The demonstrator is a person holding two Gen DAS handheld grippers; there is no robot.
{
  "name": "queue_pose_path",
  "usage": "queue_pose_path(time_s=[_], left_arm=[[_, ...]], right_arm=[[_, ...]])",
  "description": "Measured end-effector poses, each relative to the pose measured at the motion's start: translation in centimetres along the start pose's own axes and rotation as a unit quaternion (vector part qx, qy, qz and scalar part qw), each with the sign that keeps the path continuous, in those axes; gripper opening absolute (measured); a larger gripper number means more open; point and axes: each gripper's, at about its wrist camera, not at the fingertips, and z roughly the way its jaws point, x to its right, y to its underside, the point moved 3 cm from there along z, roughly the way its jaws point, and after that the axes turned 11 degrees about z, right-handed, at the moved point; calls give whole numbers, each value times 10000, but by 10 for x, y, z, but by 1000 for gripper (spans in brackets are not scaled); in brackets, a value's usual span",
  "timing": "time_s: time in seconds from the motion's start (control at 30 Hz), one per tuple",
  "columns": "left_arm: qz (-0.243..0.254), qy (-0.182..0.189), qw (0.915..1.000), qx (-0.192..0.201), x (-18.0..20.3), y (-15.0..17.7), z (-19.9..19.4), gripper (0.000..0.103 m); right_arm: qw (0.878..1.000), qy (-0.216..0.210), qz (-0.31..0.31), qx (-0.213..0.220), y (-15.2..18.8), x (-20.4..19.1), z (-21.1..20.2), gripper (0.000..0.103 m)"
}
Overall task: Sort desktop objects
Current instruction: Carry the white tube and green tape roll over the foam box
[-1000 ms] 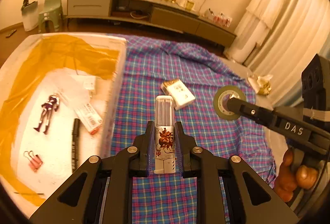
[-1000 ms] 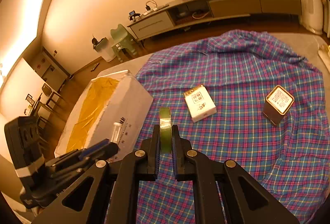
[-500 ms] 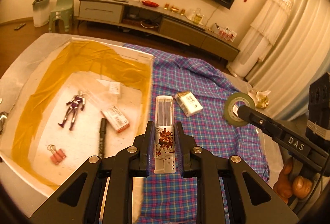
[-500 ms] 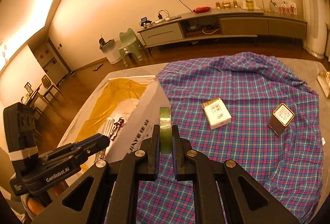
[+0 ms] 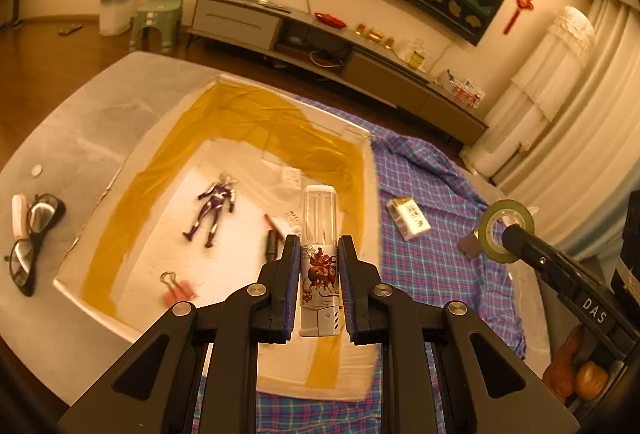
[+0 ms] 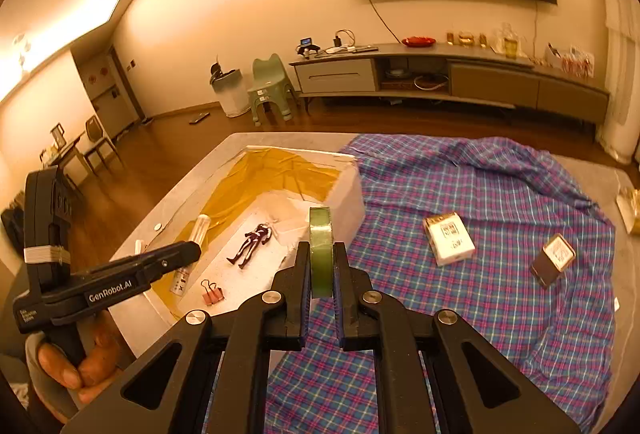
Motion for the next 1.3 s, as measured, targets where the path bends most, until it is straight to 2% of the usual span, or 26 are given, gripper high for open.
queue_pose_path(time_s=[0.5, 0.93, 1.13, 1.3], left_arm=[[-533, -148, 9985, -10, -60, 4, -8, 19], [-742, -113, 9969, -242, -80, 8, 9, 19], [-626, 58, 9969, -483, -72, 8, 27, 19], [-516, 106, 9970, -565, -65, 6, 36, 19]], right_arm=[[9976, -88, -668, -152, 0, -71, 26, 10], [9918, 18, -1149, -563, -9, -107, 73, 10], [9854, 258, -1441, -869, -22, -110, 101, 11], [9744, 612, -1801, -1199, -26, -107, 132, 11]])
